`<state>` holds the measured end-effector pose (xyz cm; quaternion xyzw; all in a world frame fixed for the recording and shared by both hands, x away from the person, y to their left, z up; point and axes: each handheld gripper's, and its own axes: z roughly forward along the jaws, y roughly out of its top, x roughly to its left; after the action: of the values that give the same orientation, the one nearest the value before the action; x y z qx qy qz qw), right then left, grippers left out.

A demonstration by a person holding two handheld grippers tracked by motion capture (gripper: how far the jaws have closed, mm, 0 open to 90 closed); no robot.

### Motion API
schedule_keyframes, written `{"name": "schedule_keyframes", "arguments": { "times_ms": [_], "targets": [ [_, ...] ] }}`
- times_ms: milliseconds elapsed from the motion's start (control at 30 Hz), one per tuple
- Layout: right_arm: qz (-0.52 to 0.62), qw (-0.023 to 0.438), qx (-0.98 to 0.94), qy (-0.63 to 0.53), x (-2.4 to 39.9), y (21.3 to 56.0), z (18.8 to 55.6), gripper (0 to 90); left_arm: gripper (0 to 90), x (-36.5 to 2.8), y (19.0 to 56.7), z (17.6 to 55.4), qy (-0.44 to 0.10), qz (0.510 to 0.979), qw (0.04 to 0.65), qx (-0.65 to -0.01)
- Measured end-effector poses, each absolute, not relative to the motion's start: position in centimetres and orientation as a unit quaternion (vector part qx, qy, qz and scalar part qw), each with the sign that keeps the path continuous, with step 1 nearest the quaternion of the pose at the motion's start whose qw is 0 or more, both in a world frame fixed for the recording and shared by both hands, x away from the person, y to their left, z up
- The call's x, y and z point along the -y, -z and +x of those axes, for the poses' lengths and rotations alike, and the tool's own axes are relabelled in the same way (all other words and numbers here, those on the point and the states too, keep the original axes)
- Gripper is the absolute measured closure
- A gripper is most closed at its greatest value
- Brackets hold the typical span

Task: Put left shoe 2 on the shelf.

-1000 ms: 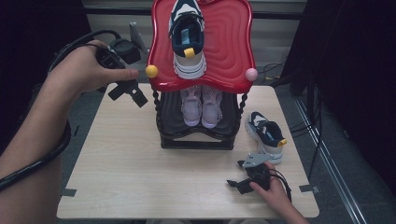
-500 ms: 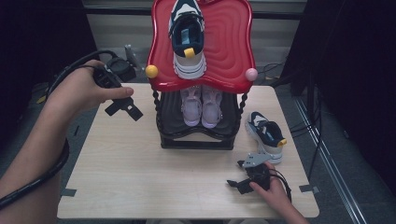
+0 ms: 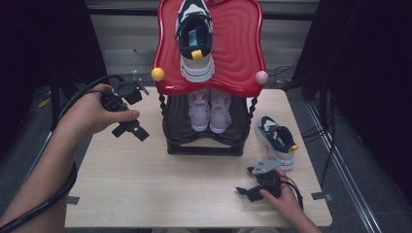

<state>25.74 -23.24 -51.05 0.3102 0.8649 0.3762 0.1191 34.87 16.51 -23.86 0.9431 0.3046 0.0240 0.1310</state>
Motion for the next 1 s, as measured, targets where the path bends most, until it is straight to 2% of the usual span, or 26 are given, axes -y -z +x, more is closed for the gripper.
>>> {"name": "schedule_keyframes", "arguments": {
  "times_ms": [1000],
  "targets": [
    [0.31,0.12,-0.864,-0.377,23.2,51.1,25.7,13.0,19.0,-16.5,34.7,34.6,0.005,0.932,0.176,-0.318]
  ]
}}
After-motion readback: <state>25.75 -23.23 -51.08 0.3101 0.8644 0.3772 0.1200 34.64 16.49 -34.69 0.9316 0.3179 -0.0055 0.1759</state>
